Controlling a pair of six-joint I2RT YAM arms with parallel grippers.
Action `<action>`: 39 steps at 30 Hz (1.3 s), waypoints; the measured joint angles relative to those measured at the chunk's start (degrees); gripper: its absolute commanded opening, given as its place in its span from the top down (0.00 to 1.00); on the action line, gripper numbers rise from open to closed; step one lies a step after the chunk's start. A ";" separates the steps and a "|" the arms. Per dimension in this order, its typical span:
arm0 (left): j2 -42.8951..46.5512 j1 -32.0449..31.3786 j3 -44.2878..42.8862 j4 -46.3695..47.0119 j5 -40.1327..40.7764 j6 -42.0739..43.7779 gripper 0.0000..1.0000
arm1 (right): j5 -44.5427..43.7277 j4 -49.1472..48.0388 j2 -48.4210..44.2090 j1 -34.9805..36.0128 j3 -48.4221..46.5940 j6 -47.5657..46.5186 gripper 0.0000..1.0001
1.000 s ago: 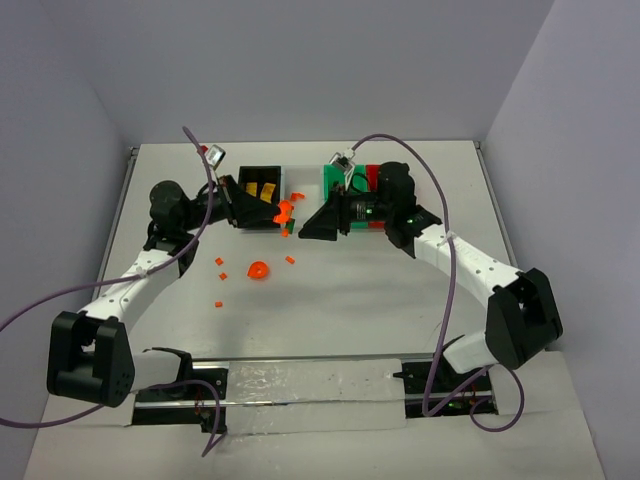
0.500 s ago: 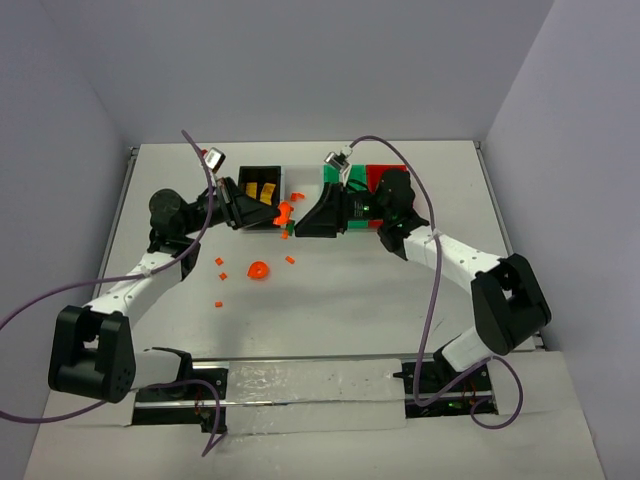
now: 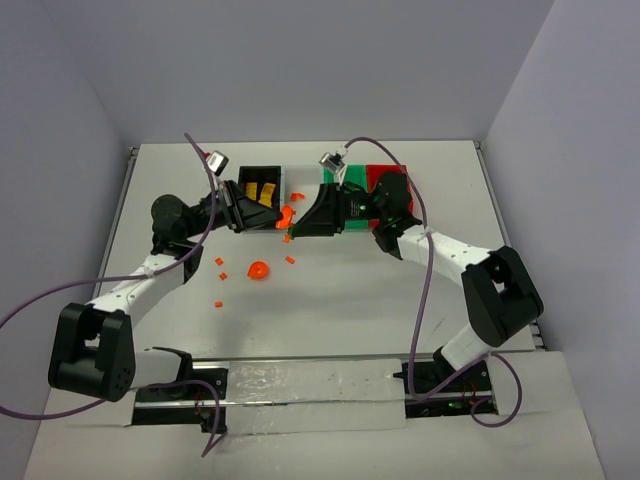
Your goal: Sort the legos into containers by color
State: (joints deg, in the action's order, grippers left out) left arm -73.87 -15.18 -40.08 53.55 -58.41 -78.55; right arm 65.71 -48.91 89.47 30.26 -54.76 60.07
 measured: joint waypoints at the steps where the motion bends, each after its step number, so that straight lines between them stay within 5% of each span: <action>1: 0.00 -0.04 0.09 0.09 0.00 -0.11 1.00 | 0.06 -0.71 0.00 0.06 0.00 0.53 0.53; 7: 0.00 -0.06 0.18 0.29 0.01 -0.34 1.00 | 0.51 -3.65 0.03 0.82 -0.01 2.72 0.59; 22: -0.39 -0.03 0.31 3.26 -0.37 -2.37 1.00 | 0.98 -5.08 0.03 1.50 -0.02 3.92 1.00; 34: -1.20 4.92 0.77 14.03 0.03 -12.20 1.00 | 1.96 -5.91 -0.09 1.56 2.69 3.98 1.00; 39: 0.12 4.92 0.42 11.93 0.04 -9.43 1.00 | 2.85 -5.39 -1.02 0.51 3.84 3.64 1.00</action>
State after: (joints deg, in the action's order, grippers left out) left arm -73.74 -10.26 -39.66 65.48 -58.37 -87.98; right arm 68.56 -54.30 88.45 30.77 -50.93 63.71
